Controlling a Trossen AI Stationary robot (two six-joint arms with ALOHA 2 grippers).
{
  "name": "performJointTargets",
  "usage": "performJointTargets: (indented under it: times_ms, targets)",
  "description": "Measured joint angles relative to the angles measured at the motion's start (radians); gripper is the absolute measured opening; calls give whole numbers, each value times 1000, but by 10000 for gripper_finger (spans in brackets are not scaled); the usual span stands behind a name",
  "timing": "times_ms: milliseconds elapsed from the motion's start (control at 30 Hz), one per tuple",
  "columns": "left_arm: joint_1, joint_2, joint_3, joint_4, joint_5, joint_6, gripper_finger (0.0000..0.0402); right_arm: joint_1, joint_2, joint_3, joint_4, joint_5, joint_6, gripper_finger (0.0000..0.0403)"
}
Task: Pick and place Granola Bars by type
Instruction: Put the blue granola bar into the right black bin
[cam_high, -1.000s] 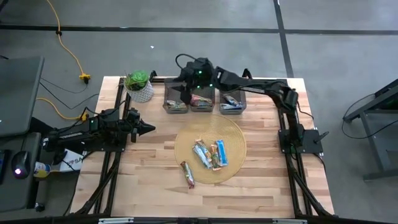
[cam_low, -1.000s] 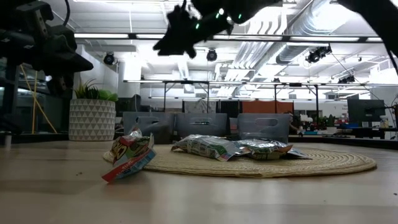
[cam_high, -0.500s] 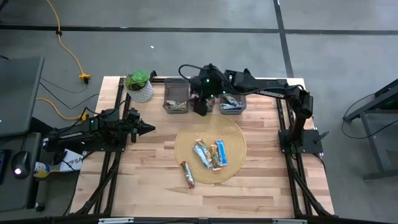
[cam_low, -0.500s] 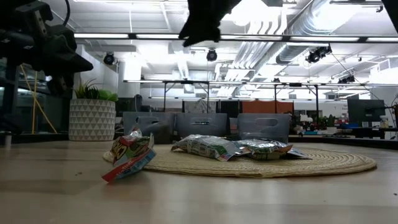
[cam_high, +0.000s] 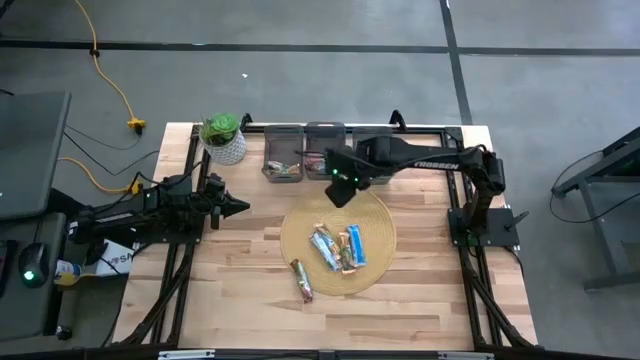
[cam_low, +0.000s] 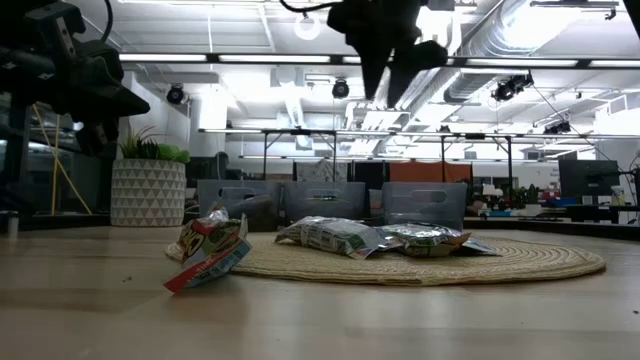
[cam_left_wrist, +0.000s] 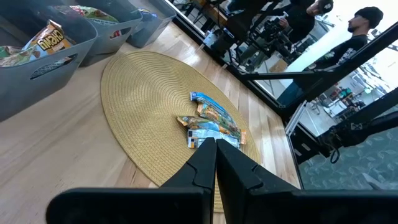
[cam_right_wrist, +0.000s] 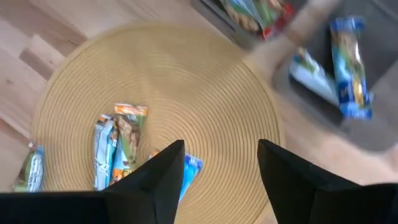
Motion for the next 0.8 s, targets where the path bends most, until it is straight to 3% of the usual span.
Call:
performJointTargets:
  times_ms: [300,467,800]
  targets:
    - [0,0,0,0,0,0,10,118,2,-6,-40,24,266,197]
    - [0,0,0,-2,0,0,10,197,2,-115,-23,-8,411,197]
    - [0,0,0,-16,15,24,10,252,0,-400,309,-100,558,197]
